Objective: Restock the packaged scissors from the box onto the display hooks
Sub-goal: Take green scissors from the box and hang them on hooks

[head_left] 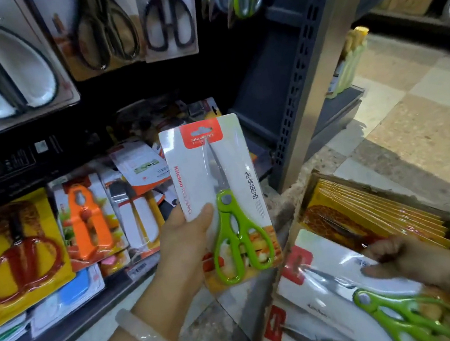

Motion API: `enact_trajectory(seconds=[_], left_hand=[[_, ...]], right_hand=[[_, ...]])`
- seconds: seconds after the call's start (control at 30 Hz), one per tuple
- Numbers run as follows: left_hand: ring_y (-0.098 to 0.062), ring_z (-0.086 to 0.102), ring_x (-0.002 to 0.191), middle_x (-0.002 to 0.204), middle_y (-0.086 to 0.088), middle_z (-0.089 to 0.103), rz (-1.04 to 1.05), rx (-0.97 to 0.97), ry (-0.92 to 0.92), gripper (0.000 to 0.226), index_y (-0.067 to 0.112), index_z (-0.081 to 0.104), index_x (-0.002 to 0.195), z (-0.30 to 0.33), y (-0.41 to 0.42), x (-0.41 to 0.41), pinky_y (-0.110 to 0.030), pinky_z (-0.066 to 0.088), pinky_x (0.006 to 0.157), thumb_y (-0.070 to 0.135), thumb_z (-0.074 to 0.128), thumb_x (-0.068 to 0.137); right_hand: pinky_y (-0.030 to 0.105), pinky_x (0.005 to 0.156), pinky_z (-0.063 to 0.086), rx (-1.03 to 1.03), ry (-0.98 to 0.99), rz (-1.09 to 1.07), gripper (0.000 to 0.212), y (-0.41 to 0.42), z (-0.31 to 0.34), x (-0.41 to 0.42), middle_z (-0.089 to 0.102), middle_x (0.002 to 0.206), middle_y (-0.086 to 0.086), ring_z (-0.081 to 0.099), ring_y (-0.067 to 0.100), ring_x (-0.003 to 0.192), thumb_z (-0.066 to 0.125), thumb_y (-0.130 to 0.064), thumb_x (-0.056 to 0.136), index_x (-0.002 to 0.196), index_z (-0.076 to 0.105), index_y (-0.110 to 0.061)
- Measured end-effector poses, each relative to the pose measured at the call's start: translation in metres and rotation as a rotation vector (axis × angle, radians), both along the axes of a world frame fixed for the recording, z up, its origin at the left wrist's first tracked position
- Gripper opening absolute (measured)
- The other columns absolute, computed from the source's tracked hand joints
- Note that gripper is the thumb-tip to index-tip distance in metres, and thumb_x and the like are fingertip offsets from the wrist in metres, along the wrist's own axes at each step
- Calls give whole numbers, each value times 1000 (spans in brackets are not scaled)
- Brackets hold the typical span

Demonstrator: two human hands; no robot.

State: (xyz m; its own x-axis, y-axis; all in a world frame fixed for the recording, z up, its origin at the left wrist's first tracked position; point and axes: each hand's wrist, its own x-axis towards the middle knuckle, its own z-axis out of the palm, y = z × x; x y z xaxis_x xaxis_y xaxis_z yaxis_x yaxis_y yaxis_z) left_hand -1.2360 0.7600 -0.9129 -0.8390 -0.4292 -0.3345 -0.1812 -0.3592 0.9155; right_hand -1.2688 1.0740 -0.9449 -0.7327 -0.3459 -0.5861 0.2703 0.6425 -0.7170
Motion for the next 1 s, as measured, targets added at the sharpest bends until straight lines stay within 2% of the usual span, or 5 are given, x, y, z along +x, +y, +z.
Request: enact_trajectory(seconds=[0.1, 0.23, 0.43, 0.6, 1.0], left_hand=[[-24, 67, 94, 103, -5, 71, 24, 3, 37, 18, 22, 63, 96, 11, -11, -6, -38, 54, 86, 7, 55, 91], [-29, 68, 95, 106, -10, 72, 57, -32, 101, 17, 19, 64, 101, 31, -26, -12, -46, 54, 87, 9, 55, 91], [-13, 71, 73, 91, 1, 75, 169, -102, 217, 17, 21, 65, 97, 70, -66, -11, -29, 54, 64, 9, 53, 92], [-18, 70, 69, 93, -7, 75, 251, -185, 259, 18, 15, 65, 105, 98, -99, 1, -31, 56, 55, 11, 54, 92], [-23, 72, 86, 94, -3, 75, 313, -237, 309, 17, 20, 67, 97, 131, -131, -9, -40, 54, 80, 9, 56, 90]], right_hand=[[23, 64, 56, -192, -6, -30, 36, -10, 39, -26, 75, 80, 7, 71, 14, 70, 84, -40, 50, 75, 77, -16], [31, 60, 57, -378, 64, -140, 87, -42, 68, -63, 72, 97, 20, 71, 32, 81, 93, -49, 26, 95, 70, -2], [25, 54, 57, -619, 166, -232, 19, -131, 110, -90, 73, 89, 11, 70, 19, 68, 55, -12, 87, 103, 63, -7], [30, 63, 58, -764, 234, -205, 20, -191, 126, -101, 73, 88, 10, 68, 21, 70, 54, -13, 87, 103, 63, -6], [29, 65, 58, -1037, 311, -43, 15, -279, 195, -114, 74, 78, 4, 69, 15, 65, 57, -15, 79, 93, 64, -11]])
